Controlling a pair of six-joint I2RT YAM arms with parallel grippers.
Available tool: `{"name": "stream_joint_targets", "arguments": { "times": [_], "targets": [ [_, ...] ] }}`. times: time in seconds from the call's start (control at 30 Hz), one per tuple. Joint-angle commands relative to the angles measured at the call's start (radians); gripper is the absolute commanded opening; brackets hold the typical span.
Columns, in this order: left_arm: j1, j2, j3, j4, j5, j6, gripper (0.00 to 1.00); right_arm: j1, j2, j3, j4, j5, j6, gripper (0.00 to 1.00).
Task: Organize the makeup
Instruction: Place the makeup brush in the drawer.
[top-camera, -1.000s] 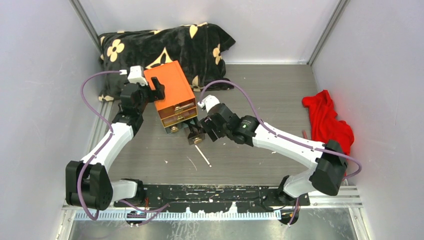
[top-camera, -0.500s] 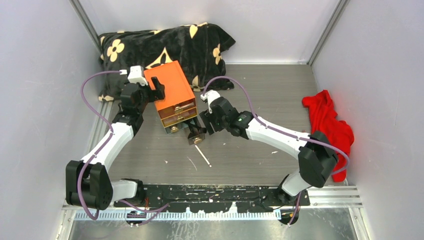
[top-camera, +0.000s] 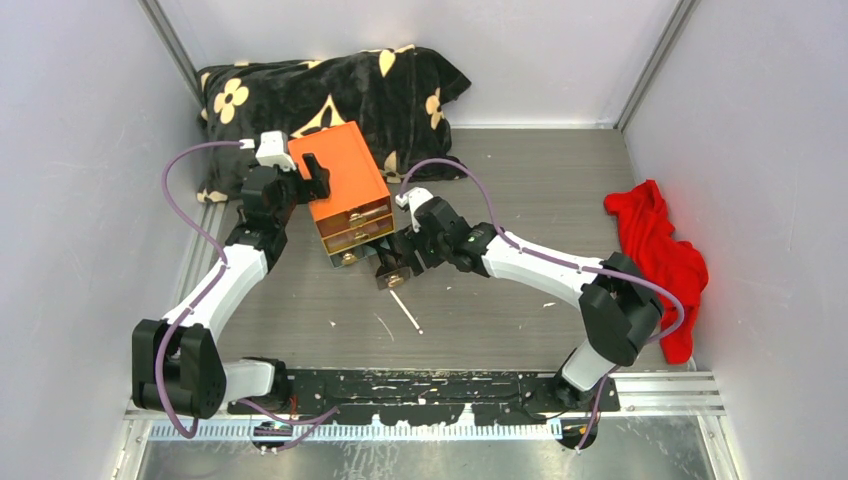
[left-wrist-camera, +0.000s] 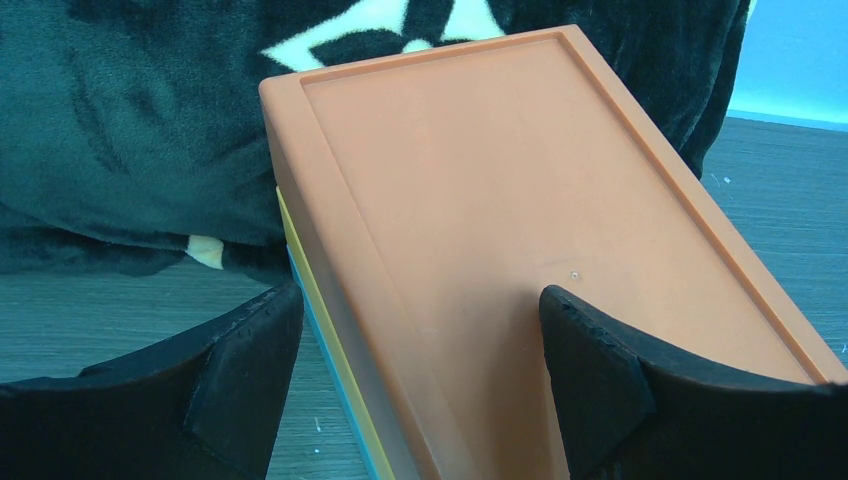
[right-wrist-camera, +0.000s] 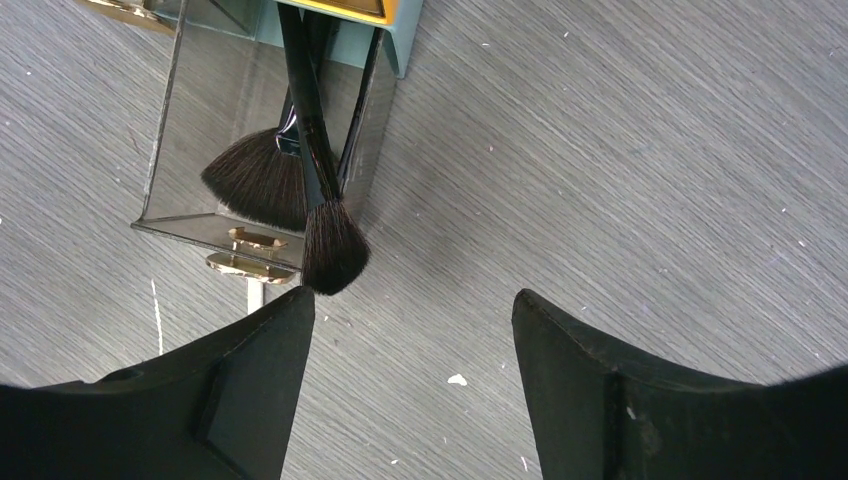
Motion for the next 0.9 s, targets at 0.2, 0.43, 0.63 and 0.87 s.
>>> {"name": "stream_joint_targets", "arguments": {
  "times": [0.2, 0.43, 0.63, 0.87],
  "targets": [
    [0.002, 0.042, -0.047, -0.198, -0.033, 0.067, 0.86, -0.001, 0.055, 0.042, 0.039, -0.032, 0.003, 0.79],
    [0.001, 0.036, -0.047, -0.201, -0.032, 0.066, 0.86, -0.001, 0.102, 0.084, 0.042, -0.045, -0.002, 0.79],
    [0.002, 0.034, -0.044, -0.203, -0.030, 0.066, 0.86, -0.001, 0.067, 0.089, 0.037, -0.039, 0.000, 0.80],
    [0.002, 0.041, -0.045, -0.202, -0.030, 0.067, 0.86, -0.001, 0.002, 0.065, 0.009, 0.011, -0.010, 0.80]
  ]
}}
